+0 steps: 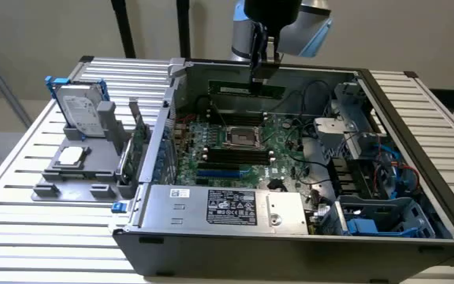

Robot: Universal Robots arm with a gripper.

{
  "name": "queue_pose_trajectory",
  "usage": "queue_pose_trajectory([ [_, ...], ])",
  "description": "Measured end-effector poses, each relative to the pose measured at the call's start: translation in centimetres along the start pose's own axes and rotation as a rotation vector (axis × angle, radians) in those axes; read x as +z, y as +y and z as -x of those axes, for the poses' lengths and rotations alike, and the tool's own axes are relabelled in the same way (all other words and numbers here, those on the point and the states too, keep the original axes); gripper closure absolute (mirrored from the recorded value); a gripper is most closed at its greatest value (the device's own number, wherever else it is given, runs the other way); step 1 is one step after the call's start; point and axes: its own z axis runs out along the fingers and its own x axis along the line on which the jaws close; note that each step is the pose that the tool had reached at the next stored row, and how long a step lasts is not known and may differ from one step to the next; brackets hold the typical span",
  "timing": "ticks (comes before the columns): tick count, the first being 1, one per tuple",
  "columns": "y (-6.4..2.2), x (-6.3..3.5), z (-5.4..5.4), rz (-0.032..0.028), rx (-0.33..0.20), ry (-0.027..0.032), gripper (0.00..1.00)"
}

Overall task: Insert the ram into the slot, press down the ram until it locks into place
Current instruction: 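Insert the ram into the slot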

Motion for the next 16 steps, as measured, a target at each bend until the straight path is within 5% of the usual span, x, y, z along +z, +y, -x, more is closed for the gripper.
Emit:
queue_pose_trajectory([
  [11, 0.00, 0.00, 0.00, 0.0000, 0.000, 0.0000, 0.87],
  [16, -0.03, 0.77, -0.01, 0.0000, 0.000, 0.0014, 0.87],
])
